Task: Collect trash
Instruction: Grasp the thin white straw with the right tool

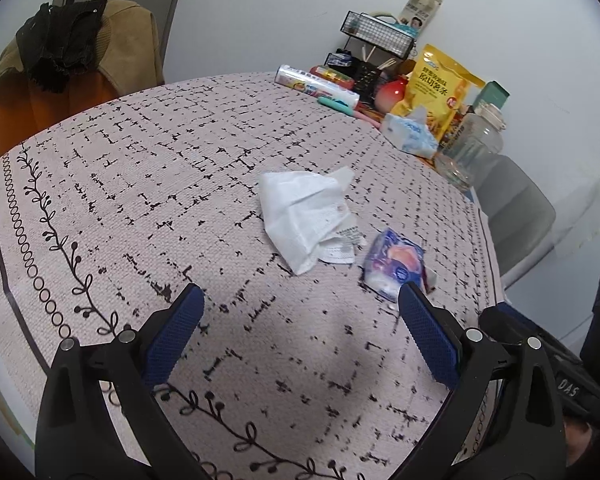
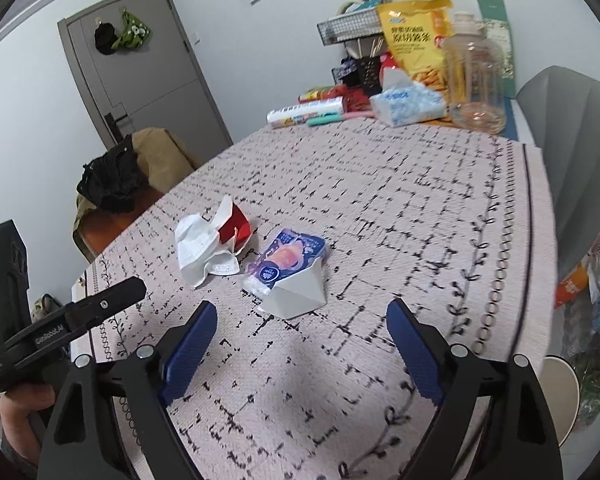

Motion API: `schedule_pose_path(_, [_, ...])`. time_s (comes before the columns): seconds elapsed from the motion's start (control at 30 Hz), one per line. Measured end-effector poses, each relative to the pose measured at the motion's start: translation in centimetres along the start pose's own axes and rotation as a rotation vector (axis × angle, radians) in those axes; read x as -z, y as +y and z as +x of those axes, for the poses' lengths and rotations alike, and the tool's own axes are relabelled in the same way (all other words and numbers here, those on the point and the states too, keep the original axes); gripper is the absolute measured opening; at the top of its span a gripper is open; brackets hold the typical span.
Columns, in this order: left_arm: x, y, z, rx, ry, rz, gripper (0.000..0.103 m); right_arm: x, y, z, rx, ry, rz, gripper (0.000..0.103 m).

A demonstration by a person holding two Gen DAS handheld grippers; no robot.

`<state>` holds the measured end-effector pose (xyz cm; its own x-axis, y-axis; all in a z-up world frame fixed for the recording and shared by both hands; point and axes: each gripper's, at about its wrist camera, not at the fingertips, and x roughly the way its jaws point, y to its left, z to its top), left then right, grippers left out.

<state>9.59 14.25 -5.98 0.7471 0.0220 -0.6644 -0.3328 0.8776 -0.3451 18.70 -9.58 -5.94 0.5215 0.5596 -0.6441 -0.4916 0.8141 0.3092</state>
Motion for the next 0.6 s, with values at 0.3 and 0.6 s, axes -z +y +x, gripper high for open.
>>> schedule_pose_path(0.3, [-2.1,0.1,3.1,-0.022,0.037,0.003,0.096,-1.1,0.2,5.1,-0.014,0.062,-0.014,0.074])
schedule_pose_path(0.6, [-2.8,0.1,6.3,-0.032,0.077,-0.017,0.093,-1.1,-0.9,5.6,-0.063,0.108,0.006,0.039])
